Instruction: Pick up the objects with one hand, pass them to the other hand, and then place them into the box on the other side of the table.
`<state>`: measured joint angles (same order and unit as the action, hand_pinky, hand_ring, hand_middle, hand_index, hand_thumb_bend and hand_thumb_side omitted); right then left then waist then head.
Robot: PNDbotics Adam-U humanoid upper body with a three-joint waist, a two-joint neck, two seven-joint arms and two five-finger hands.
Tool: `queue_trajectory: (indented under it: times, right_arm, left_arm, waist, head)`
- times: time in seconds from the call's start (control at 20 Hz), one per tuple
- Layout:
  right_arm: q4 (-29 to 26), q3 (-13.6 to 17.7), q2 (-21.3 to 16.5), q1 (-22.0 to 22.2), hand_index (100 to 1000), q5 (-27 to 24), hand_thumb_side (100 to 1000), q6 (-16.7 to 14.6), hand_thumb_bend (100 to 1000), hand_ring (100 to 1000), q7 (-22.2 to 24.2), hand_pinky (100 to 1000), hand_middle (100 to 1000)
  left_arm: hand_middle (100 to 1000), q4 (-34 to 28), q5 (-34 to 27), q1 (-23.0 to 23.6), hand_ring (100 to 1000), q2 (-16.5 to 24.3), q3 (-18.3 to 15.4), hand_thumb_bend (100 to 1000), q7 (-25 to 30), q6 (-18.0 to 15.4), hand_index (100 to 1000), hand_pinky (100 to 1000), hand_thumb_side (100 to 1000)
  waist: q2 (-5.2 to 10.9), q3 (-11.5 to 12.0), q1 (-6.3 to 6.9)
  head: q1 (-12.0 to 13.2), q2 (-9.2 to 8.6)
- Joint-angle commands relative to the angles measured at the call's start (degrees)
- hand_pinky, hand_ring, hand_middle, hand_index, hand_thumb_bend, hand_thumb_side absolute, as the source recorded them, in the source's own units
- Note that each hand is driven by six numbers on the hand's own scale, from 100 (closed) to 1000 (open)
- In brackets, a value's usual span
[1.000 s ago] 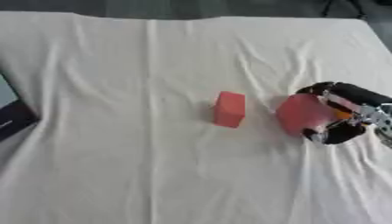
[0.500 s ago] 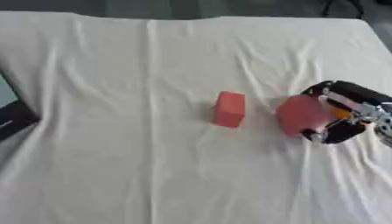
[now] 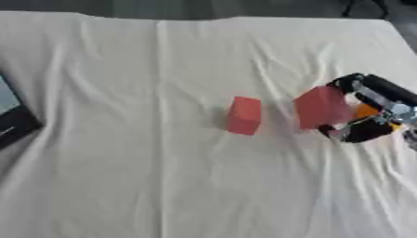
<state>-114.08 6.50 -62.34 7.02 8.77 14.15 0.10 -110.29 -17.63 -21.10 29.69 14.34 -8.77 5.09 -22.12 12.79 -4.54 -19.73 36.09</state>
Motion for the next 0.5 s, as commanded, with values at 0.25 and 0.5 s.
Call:
queue_trajectory:
  times: [0.25,0.5]
  right_arm:
    - [-0.51,2.65,-4.68,-2.4,442,-10.33,100,-1.09,362,658,-10.08,423,389]
    - [-0.51,2.09,-5.46,-5.17,444,-15.66,100,-2.56,362,648,-14.94,311,389]
  left_arm:
    - [695,-1.37,-0.8,0.2,694,1.78,-0.49,100,-0.32,-0.06,723,1000,876]
    - [695,-2.22,-1.49,0.25,694,2.4,-0.66,100,-0.32,-0.06,724,1000,857]
  waist:
    - [4.01,-1.07,0.26]
    - [5.8,-1.81,0.61]
  head:
    - [1.5,1.46]
    - [2.9,2.95]
